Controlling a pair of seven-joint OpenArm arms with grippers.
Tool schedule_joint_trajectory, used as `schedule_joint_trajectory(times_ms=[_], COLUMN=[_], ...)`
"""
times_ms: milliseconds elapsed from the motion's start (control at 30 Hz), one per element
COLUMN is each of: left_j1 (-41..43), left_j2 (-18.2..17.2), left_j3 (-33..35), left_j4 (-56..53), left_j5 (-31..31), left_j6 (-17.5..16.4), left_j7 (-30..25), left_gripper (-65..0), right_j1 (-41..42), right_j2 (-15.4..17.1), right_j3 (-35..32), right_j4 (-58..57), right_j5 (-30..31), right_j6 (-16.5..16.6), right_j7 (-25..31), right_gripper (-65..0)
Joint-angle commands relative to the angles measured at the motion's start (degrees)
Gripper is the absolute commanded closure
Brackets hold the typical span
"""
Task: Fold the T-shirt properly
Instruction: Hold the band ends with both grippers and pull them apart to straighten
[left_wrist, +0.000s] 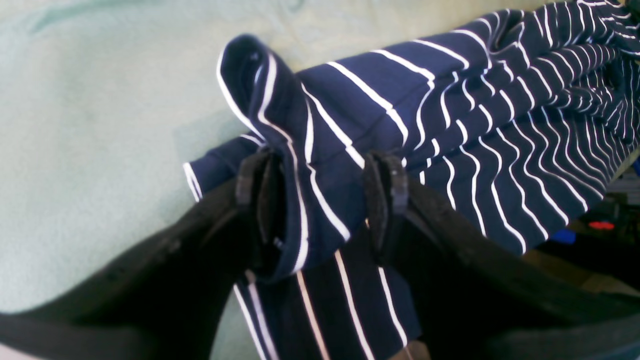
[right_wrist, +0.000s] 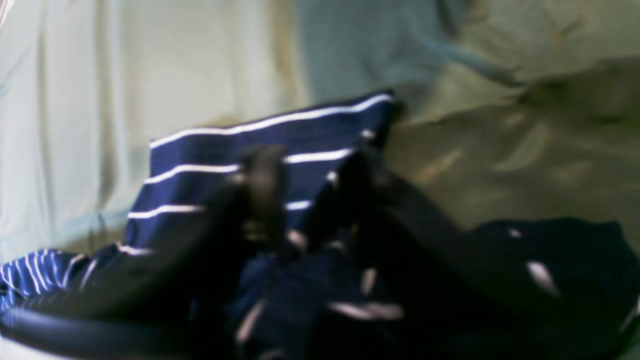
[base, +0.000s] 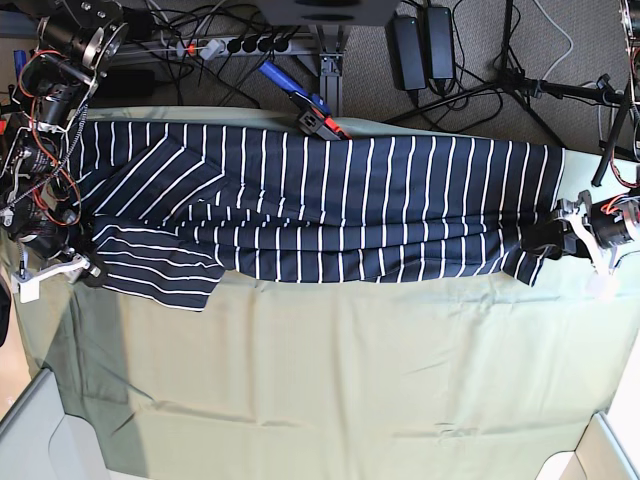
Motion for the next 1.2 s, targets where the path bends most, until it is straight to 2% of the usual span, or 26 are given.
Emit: schedule_joint_trajectory(times_ms=[0, 33, 200, 267, 467, 833, 1167], left_j1=[-0.94, -0.92, -0.94, -0.94, -0.92, -0.39, 2.34], left_j2=[-0.90, -0.76, -0.57, -0.55, -0.59, -1.40, -4.09], left_j3=[-0.50, -0.50, -0.50, -0.50, -0.50, -0.50, -0.50], left_j4=[0.87, 0.87, 0.87, 0.87, 0.87, 0.87, 0.87], left_j5=[-1.05, -1.03, -1.05, -1.05, -0.50, 1.05, -0.63], left_j6=[-0.80, -0.80, -0.80, -0.80, -0.80, -0.80, -0.80], left_j7=[-1.01, -1.01, -1.01, -1.01, -0.96, -0.33, 0.39], left_gripper=[-30.6, -30.6, -30.6, -30.6, -30.6, -30.6, -30.6], right_j1=[1.11, 1.11, 1.14, 1.14, 0.33, -17.35, -28.11], right_j2=[1.07, 1.07, 1.09, 1.20, 1.20, 1.20, 1.20], right_j3=[0.22, 0.22, 0.22, 0.22, 0.24, 0.61, 1.66], right_j4=[0.76, 0.76, 0.92, 1.11, 6.08, 32.33, 39.98], right_j5=[1.07, 1.05, 1.60, 3.54, 9.05, 9.62, 10.10], right_j6=[1.90, 1.90, 2.01, 3.08, 5.01, 5.11, 5.09], right_j7=[1.11, 1.11, 1.05, 0.22, -7.06, -7.87, -7.91], right_gripper=[-6.3, 0.0, 0.0, 0.0, 0.0, 0.0, 0.0])
